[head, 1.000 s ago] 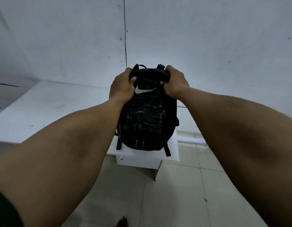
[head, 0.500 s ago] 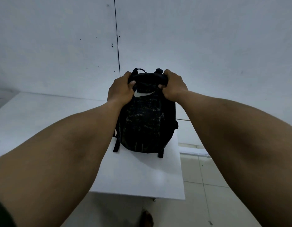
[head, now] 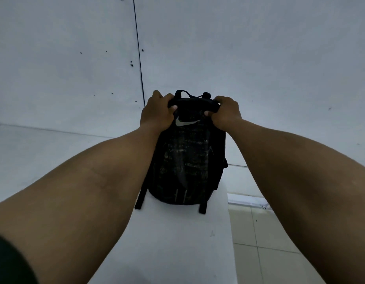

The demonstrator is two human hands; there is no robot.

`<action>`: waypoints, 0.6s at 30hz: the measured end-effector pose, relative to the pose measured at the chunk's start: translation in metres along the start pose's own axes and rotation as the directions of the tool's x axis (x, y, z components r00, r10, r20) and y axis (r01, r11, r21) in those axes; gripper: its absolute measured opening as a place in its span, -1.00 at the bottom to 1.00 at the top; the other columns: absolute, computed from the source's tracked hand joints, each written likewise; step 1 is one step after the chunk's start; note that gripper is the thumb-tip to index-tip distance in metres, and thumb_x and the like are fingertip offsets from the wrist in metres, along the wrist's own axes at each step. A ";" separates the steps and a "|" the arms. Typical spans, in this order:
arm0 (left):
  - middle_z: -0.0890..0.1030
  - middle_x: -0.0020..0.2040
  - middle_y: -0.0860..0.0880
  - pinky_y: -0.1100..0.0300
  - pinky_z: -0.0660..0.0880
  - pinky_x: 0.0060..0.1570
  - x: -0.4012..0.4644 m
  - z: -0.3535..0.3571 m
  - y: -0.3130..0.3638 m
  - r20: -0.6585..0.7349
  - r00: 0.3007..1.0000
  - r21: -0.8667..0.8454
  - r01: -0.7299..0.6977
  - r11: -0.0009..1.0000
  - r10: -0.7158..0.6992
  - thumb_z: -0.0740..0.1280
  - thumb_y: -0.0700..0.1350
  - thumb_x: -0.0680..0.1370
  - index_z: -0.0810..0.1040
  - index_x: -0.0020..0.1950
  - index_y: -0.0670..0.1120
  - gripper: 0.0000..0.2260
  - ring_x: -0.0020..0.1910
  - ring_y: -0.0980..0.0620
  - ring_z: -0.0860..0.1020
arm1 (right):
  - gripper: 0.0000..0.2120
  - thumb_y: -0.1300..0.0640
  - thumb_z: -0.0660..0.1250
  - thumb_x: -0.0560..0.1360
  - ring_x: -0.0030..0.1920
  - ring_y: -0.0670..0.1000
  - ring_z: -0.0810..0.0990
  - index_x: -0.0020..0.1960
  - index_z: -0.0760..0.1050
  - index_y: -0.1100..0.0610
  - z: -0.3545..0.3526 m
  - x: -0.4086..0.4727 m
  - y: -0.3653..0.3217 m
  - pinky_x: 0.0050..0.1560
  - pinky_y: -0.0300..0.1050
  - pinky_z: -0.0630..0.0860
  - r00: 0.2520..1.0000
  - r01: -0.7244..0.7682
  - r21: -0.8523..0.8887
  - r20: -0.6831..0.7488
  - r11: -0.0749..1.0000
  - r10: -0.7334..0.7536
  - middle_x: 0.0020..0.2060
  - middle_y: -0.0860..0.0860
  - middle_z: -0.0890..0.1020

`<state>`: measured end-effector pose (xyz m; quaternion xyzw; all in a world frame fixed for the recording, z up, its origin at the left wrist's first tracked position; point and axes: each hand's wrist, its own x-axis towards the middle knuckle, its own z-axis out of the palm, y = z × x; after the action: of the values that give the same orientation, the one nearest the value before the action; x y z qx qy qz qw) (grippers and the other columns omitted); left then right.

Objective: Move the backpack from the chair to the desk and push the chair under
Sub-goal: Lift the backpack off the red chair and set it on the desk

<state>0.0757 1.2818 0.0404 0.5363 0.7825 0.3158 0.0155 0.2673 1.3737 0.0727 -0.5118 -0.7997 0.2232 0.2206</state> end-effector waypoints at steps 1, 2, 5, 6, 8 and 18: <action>0.44 0.18 -0.13 0.00 0.50 0.01 0.008 0.003 -0.004 -0.013 1.000 0.016 0.002 1.000 -0.002 0.28 0.01 0.61 0.52 0.29 -0.04 -0.72 0.14 -0.11 0.48 | -0.68 0.08 0.48 0.47 0.08 0.09 0.57 0.20 0.57 0.10 0.002 0.008 0.000 0.02 -0.10 0.48 1.000 -0.013 -0.007 0.004 1.000 0.013 0.10 0.07 0.60; 0.42 0.19 -0.13 0.01 0.50 0.00 0.018 0.006 -0.008 -0.022 1.000 0.032 0.005 0.999 -0.004 0.30 0.01 0.61 0.54 0.28 -0.04 -0.72 0.16 -0.11 0.45 | -0.68 0.07 0.49 0.46 0.10 0.10 0.59 0.20 0.58 0.09 0.005 0.017 -0.002 0.02 -0.11 0.48 1.000 -0.027 -0.017 0.013 0.999 0.028 0.11 0.07 0.61; 0.43 0.19 -0.13 0.02 0.46 -0.03 0.047 0.017 -0.016 -0.004 1.000 0.079 -0.014 0.997 0.014 0.32 0.01 0.60 0.56 0.28 -0.05 -0.71 0.22 -0.12 0.42 | -0.68 0.06 0.48 0.46 0.09 0.12 0.62 0.19 0.58 0.06 0.012 0.041 -0.001 0.03 -0.06 0.53 0.998 -0.056 -0.041 0.000 0.998 0.056 0.09 0.06 0.64; 0.45 0.18 -0.13 0.03 0.44 -0.05 0.049 0.021 -0.016 0.009 1.000 0.087 -0.027 0.996 0.026 0.32 0.02 0.60 0.56 0.28 -0.06 -0.71 0.21 -0.13 0.42 | -0.69 0.05 0.47 0.47 0.08 0.13 0.62 0.19 0.58 0.05 0.014 0.040 0.000 0.04 -0.04 0.54 0.999 -0.052 -0.055 -0.005 0.997 0.052 0.09 0.06 0.65; 0.47 0.17 -0.15 0.06 0.43 -0.09 0.066 0.029 -0.021 0.018 0.999 0.091 -0.033 0.995 0.032 0.32 0.01 0.60 0.57 0.27 -0.07 -0.71 0.19 -0.14 0.44 | -0.68 0.05 0.44 0.49 0.09 0.14 0.62 0.21 0.55 0.07 0.024 0.055 0.004 0.01 -0.06 0.50 0.999 -0.044 -0.085 -0.018 0.995 0.043 0.10 0.07 0.64; 0.58 0.12 -0.13 0.16 0.36 -0.09 0.095 0.050 -0.024 -0.036 0.999 0.055 0.032 0.998 -0.030 0.36 -0.08 0.58 0.60 0.20 -0.11 -0.78 0.12 -0.10 0.53 | -0.74 0.08 0.39 0.52 -0.01 0.17 0.60 0.17 0.48 0.10 0.044 0.081 0.016 -0.10 -0.07 0.45 0.997 -0.019 -0.109 -0.075 0.994 0.011 0.01 0.11 0.63</action>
<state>0.0338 1.3810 0.0186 0.5189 0.7993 0.3029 -0.0083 0.2219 1.4480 0.0380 -0.5370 -0.7982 0.1616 0.2199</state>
